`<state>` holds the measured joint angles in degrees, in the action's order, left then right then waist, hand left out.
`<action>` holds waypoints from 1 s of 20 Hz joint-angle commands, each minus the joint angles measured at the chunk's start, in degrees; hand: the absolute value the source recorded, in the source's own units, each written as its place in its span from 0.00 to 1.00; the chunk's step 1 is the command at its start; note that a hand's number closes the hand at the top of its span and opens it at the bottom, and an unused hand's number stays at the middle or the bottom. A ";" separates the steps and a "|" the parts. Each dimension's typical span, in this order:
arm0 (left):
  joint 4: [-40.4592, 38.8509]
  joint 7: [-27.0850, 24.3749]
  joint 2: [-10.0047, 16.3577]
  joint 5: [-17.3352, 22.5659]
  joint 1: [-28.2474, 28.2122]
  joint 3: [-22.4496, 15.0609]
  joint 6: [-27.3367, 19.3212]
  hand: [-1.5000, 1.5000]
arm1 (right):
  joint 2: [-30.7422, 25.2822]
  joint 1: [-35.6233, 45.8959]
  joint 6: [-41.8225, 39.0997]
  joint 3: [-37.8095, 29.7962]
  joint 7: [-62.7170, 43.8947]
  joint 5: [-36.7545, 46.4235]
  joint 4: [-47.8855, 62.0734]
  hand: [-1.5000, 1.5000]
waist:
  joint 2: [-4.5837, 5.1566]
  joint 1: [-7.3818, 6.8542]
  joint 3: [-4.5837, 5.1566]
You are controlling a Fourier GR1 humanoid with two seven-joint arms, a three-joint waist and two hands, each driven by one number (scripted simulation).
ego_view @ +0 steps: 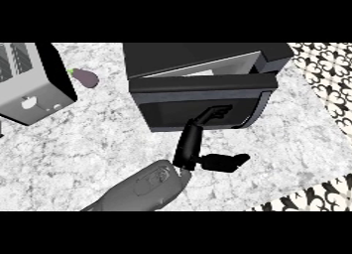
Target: Pick up the milk, place it into the microwave and close the microwave
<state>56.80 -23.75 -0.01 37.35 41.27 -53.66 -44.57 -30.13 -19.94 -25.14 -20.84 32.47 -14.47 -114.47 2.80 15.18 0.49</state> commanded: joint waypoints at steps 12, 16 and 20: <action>-4.13 -4.64 0.03 10.36 6.52 5.34 -4.12 0.00 | -5.88 7.43 3.00 -4.47 -0.43 4.66 0.86 1.00 | 2.27 0.98 -0.20; -5.34 -5.84 0.02 11.90 7.66 5.75 -3.83 0.00 | -6.44 8.52 3.11 -4.73 -0.40 4.73 1.46 1.00 | 2.39 1.78 -0.31; -5.87 -7.16 0.02 13.39 8.00 5.38 -3.87 0.00 | -6.38 10.22 3.51 -4.36 -0.83 4.15 2.31 1.00 | 2.54 1.80 -0.35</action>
<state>54.31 -30.80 0.04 48.74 45.99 -50.61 -47.74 -36.28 -10.82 -21.81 -25.34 31.83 -10.25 -112.98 4.82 16.55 0.21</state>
